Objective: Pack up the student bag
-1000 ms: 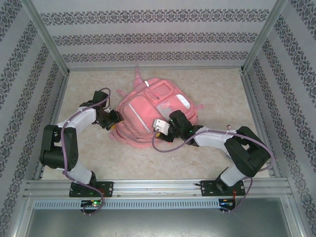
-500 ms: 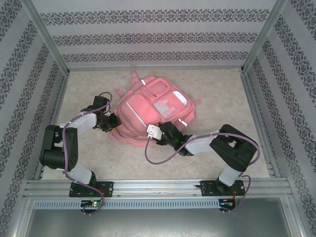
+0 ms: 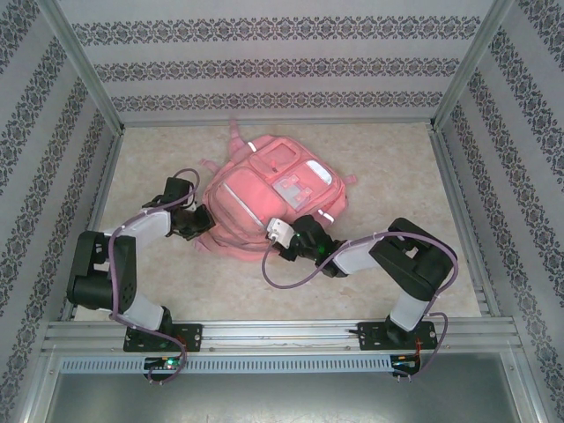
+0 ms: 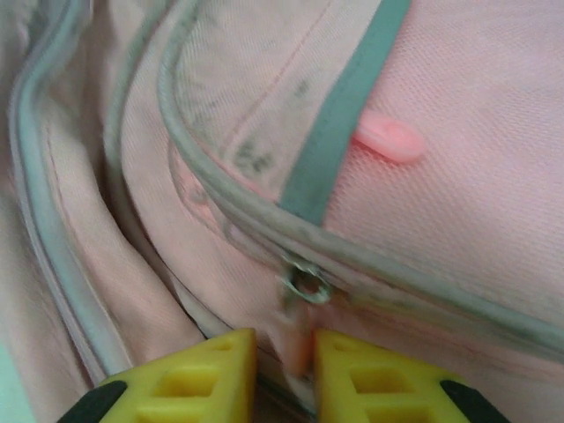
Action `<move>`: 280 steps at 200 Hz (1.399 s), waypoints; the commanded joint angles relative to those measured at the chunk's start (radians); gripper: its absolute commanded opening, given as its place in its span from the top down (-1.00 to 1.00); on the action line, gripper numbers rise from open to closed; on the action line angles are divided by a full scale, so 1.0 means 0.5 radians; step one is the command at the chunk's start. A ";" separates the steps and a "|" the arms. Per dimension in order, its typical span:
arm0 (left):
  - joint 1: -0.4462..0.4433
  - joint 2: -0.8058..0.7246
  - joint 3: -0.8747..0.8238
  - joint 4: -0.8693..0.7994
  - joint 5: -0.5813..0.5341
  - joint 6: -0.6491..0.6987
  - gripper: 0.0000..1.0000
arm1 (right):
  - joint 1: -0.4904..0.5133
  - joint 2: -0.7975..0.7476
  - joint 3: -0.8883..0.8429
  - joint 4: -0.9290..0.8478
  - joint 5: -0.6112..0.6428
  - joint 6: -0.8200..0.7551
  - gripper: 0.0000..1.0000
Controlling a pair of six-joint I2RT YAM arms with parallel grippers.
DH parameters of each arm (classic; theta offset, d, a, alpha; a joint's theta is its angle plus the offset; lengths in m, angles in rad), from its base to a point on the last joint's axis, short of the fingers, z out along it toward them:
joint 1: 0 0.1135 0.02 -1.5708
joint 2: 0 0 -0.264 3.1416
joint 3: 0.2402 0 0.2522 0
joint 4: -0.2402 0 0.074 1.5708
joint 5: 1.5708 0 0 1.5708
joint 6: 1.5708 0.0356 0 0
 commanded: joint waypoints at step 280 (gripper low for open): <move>-1.175 -0.231 -0.114 0.328 -0.366 -0.842 0.27 | 0.056 -0.637 0.092 -0.967 -0.804 1.533 0.17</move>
